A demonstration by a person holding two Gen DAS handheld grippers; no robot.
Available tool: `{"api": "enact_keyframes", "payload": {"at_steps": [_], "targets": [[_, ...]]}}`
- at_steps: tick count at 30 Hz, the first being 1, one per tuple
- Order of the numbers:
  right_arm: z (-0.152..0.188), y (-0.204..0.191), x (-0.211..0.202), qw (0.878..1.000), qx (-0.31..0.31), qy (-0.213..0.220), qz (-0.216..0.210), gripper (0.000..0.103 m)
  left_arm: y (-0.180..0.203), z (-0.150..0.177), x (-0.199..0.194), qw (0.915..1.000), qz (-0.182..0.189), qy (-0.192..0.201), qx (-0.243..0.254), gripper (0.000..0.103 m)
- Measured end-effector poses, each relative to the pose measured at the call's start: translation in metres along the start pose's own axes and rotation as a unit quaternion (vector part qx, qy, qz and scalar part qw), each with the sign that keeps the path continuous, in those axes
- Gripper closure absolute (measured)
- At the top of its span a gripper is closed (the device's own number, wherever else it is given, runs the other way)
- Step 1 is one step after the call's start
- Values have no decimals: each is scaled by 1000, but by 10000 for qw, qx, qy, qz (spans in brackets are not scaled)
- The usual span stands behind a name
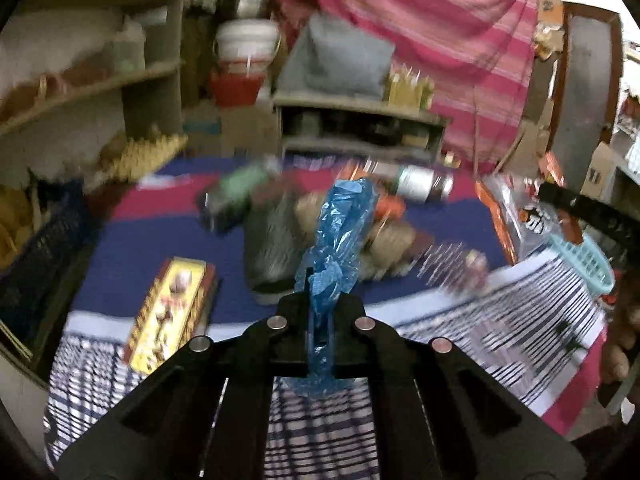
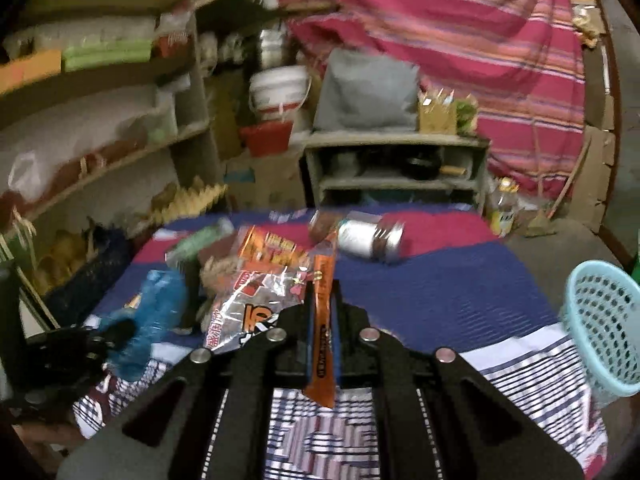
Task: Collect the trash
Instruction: 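Carry both items to the blue basket and open both tools to drop them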
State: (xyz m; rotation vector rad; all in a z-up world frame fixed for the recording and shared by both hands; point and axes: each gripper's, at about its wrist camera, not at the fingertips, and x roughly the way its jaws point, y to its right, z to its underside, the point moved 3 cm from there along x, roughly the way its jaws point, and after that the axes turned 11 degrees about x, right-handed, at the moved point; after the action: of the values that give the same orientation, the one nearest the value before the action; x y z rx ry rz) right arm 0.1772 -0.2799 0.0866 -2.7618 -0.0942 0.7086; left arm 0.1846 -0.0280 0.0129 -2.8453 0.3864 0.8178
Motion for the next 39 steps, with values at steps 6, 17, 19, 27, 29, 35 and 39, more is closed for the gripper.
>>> {"api": "enact_keyframes", "payload": {"at_steps": [6,17,19,27,29,35,39], "targets": [[-46,78,-38,9932,824,613,551,96,71,-58,1,9982,482,337,90,101],[-84,265,-121,9519,639,1284,2708,96,290,-131,62,9804,1830,448,577,100],[-74,299,-122,9426,991,1230,2942,96,333,-128,81,9743,2091,346,764,100],[-50,344,-91,9409,1384,876,2966,96,417,-119,138,9608,2598,17,966,100],[-47,340,-79,9413,1293,764,3024,96,429,-115,151,9586,2669,-134,982,100],[-34,350,-79,9325,1492,696,3215,78,436,-105,166,9591,2597,-315,1078,75],[-34,349,-83,9326,1563,797,3154,68,427,-110,161,9627,2505,-215,1004,51]]}}
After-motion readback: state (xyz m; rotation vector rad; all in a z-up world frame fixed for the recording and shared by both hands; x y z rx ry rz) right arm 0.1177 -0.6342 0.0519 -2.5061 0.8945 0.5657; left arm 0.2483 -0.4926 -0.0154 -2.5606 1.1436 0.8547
